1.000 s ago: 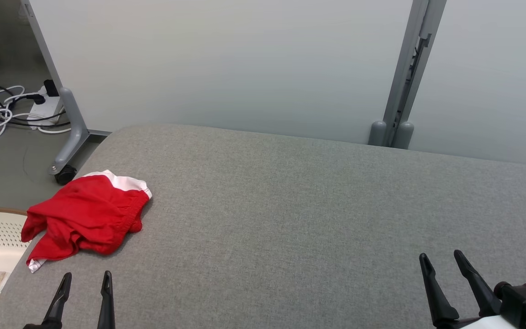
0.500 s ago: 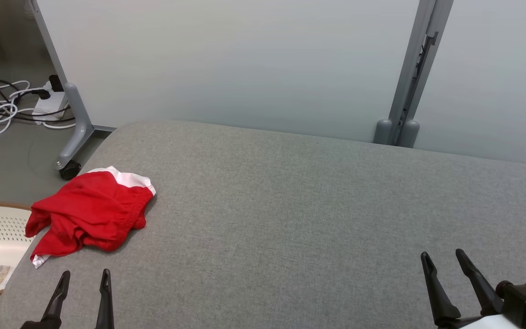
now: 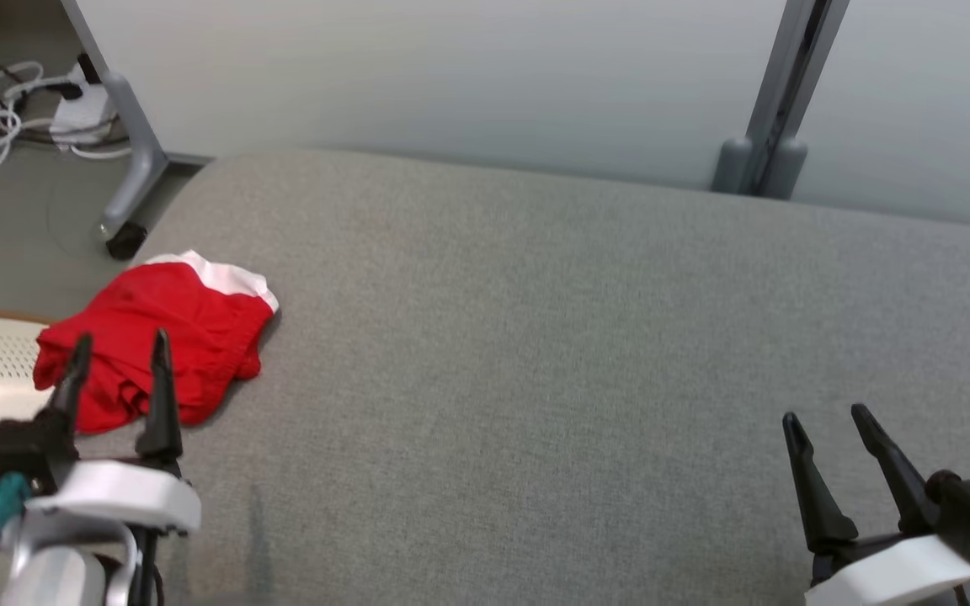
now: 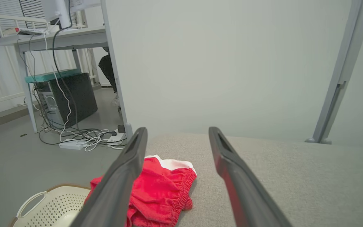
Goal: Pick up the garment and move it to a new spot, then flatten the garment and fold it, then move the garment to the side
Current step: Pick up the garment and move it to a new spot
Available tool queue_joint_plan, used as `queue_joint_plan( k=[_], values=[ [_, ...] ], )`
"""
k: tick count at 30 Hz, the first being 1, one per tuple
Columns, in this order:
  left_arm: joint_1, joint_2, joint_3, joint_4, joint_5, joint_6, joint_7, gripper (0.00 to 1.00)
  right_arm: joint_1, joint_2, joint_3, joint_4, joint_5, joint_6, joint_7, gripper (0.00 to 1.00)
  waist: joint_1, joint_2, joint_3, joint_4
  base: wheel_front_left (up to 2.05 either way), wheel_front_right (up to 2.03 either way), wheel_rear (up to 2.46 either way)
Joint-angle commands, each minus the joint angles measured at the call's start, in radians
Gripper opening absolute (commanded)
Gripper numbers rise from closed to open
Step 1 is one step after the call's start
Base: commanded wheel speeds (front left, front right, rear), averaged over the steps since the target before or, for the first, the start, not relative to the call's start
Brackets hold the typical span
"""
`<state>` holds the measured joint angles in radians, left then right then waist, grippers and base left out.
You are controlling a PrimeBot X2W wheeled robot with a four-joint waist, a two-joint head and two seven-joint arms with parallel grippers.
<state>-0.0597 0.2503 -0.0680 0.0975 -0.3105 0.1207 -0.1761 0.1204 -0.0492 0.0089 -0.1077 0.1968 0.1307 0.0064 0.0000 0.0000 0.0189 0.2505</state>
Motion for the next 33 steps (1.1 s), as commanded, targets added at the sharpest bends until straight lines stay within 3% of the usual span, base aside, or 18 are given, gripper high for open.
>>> queue_joint_plan(
  k=[1,13,26,27,28,33],
  values=[
    [-0.070,0.016,0.010,0.059,-0.013,-0.015,0.003,1.00,-0.025,-0.004,0.000,-0.014,-0.013,0.000,0.012,1.00,0.0000,0.0000,0.076,-0.016,0.00,0.00,0.00],
    [-0.414,0.042,0.002,0.621,-0.108,-0.167,0.059,1.00,-0.115,-0.010,0.025,-0.027,-0.034,0.000,0.019,1.00,0.0000,0.0000,0.223,-0.063,0.00,0.00,0.00],
    [-0.632,0.050,-0.036,1.057,-0.138,-0.226,0.178,1.00,-0.174,-0.029,0.031,-0.035,-0.040,0.000,0.024,1.00,0.0000,0.0000,0.322,-0.080,0.00,0.00,0.00],
    [-0.640,0.047,-0.036,1.074,-0.143,-0.229,0.177,0.56,-0.177,-0.031,0.032,-0.034,-0.040,0.000,0.024,1.00,0.0000,0.0000,0.327,-0.081,0.00,0.00,0.00],
    [-0.647,0.046,-0.036,1.087,-0.145,-0.232,0.174,0.01,-0.179,-0.033,0.032,-0.034,-0.040,0.000,0.024,1.00,0.0000,0.0000,0.332,-0.082,0.00,0.00,0.00],
    [-0.680,0.046,-0.041,1.127,-0.148,-0.235,0.123,0.00,-0.188,-0.034,0.019,-0.029,-0.043,0.000,0.021,1.00,0.0000,0.0000,0.342,-0.079,0.00,0.00,0.00]
  ],
)
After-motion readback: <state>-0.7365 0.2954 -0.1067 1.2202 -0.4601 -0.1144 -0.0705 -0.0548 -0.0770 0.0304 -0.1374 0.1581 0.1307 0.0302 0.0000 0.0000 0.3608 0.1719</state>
